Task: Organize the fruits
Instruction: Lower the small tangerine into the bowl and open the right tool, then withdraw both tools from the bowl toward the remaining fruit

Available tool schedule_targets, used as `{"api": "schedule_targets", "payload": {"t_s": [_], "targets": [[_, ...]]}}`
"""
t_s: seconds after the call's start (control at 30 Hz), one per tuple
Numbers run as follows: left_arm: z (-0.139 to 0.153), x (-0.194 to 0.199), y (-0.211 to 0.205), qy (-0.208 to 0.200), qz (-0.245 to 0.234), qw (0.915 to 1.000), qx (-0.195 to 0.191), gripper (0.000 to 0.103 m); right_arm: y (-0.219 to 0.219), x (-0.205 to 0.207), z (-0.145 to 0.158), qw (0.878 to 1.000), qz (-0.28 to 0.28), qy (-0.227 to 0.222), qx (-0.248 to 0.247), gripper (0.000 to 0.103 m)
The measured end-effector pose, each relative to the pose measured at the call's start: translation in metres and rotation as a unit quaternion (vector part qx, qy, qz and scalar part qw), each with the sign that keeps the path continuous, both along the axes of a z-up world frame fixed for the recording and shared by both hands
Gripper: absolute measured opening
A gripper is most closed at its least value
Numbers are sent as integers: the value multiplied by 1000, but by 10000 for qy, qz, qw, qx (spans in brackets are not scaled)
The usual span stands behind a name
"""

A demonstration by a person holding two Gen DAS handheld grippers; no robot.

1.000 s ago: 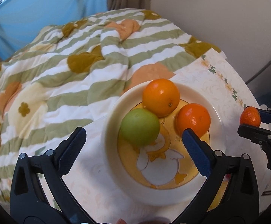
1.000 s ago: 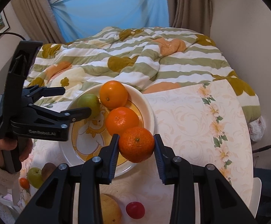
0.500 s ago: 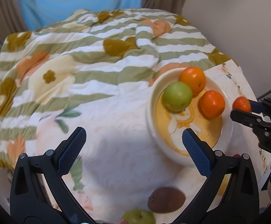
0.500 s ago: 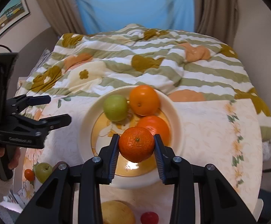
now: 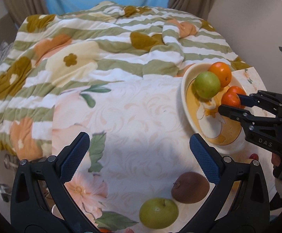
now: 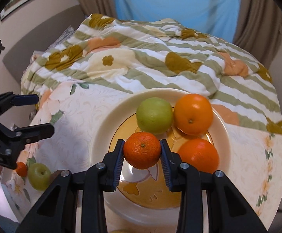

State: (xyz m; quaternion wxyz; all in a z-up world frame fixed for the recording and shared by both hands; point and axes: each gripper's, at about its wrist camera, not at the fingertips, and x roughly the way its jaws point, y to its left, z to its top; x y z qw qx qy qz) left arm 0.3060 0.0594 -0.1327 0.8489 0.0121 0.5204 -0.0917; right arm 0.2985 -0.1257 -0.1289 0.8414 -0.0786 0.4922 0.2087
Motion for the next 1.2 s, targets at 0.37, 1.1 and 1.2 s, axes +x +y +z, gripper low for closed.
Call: {"api": "schedule_targets", "payload": {"t_s": [0.37, 1.1, 1.2], "targets": [[-9, -12, 15, 92, 192, 9997, -110, 103, 10, 2, -7, 9999, 134, -101, -20, 73], [72, -73, 24, -558, 789, 9953, -51, 103, -17, -60, 78, 9983, 92, -583, -15, 103], [88, -94, 28, -765, 917, 9928, -18, 103, -22, -76, 91, 9981, 30, -612, -25, 103]]}}
